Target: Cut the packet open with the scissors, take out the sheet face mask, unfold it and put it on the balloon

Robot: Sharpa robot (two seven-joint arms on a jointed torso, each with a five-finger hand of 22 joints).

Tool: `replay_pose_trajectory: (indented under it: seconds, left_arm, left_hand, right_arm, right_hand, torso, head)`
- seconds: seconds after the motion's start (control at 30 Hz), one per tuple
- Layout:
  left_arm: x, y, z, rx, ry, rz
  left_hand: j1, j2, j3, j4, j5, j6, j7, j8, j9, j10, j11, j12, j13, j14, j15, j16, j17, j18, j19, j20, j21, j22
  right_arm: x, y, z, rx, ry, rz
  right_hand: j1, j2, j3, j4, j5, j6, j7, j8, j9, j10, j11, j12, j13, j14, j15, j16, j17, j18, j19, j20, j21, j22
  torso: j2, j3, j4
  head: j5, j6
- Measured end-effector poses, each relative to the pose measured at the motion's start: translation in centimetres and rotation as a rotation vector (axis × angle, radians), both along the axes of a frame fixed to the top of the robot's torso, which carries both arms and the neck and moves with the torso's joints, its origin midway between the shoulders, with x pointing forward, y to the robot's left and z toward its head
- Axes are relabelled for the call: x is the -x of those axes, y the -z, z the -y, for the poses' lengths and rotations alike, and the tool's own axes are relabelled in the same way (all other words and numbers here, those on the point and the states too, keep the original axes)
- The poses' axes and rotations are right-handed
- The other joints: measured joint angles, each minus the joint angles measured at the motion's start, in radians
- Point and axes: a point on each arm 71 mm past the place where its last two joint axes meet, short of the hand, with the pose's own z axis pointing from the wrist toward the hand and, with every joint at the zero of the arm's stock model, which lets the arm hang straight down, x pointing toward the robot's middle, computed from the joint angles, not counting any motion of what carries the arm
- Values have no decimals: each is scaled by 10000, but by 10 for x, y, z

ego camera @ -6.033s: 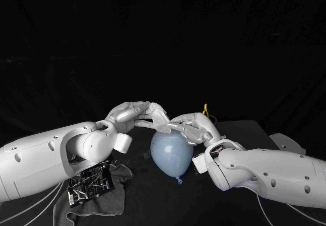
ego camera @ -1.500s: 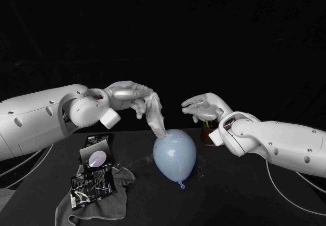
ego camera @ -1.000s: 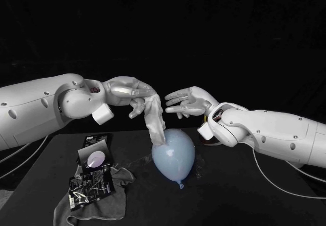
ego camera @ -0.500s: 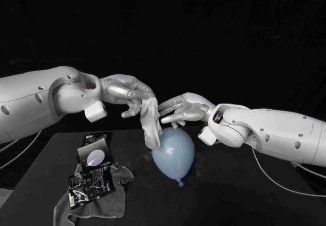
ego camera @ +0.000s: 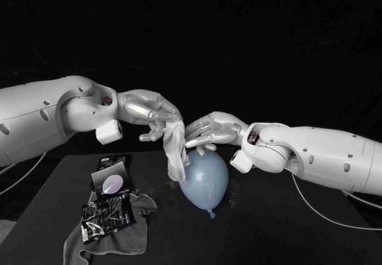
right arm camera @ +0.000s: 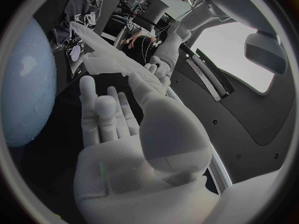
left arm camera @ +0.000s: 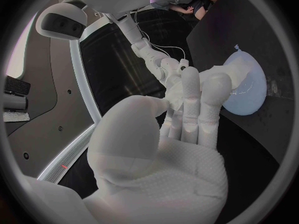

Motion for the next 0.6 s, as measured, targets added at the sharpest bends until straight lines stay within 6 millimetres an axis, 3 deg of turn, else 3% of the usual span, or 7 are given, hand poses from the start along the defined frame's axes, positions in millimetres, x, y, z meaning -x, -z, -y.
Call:
replay_pose_trajectory:
  seconds: [0.6]
  left_arm:
    - [3,-1,3,38,239,-13]
  left_hand:
    - [0,0,-55,1,-8,32,-33,-77,78,-2,1,0,-1,0,2,39,87,-57,-41,42,272,313]
  right_arm:
    - [7,3,-13,-159,-577,-506]
  right_hand:
    - [-157,155,-306,-82,0,373,77,116,-2,552,-71,-1,-12,302,-75,211,155,-20,69,-70,91,132]
  torso:
    - [1,3,0]
  head:
    - [12,-55]
